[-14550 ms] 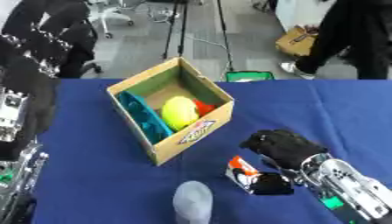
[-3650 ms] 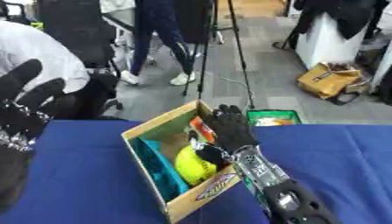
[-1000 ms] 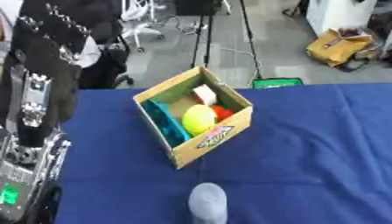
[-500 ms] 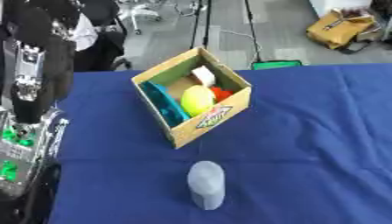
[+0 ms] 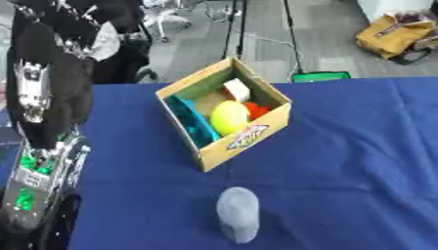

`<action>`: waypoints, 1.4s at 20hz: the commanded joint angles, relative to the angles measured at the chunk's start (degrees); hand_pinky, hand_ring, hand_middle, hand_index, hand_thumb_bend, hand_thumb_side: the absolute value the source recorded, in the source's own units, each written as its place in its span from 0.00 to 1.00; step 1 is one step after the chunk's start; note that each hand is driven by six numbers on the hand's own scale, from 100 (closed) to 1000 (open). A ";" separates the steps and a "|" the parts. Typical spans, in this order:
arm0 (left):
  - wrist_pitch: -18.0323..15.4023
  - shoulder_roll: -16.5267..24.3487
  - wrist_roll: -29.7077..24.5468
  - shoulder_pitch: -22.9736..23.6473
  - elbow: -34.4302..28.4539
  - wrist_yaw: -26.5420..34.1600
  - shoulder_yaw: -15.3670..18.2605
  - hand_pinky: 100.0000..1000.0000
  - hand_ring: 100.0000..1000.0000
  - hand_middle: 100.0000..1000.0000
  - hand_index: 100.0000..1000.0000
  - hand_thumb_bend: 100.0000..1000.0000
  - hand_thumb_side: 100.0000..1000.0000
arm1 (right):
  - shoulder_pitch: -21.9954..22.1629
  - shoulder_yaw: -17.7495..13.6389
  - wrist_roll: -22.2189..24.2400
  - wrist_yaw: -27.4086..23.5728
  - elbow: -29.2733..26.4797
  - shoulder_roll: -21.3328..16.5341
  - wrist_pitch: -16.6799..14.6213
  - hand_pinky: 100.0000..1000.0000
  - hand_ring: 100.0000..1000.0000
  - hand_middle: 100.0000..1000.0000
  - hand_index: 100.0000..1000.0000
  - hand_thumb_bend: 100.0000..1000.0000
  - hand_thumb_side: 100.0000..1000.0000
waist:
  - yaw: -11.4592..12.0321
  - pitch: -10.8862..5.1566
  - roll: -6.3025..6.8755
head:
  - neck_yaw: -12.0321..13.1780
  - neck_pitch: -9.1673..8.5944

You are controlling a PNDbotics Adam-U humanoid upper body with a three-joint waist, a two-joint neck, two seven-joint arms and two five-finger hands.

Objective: Pick up objects on the table and place them in the box.

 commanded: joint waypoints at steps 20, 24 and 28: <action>-2.24 -1.02 2.94 0.22 -0.84 3.29 -0.97 0.71 0.72 0.80 0.83 0.00 0.73 | -0.94 -2.45 -3.36 3.24 -1.05 2.90 -1.99 0.71 0.75 0.61 0.71 0.00 1.00 | 0.72 -0.02 -0.69 | 0.68 -5.94; -2.36 -0.93 3.10 0.09 -0.84 3.41 -0.98 0.71 0.72 0.80 0.83 0.00 0.73 | -0.99 -2.54 -3.36 3.13 -1.05 2.85 -2.08 0.71 0.75 0.60 0.70 0.00 1.00 | 0.60 0.14 -0.64 | 0.70 -5.97; -2.40 -0.84 3.09 0.09 -0.84 3.46 -1.03 0.71 0.71 0.80 0.83 0.00 0.73 | -0.93 -2.64 -3.36 3.03 -1.05 2.87 -2.13 0.70 0.75 0.60 0.70 0.00 1.00 | 0.50 0.26 -0.60 | 0.76 -5.73</action>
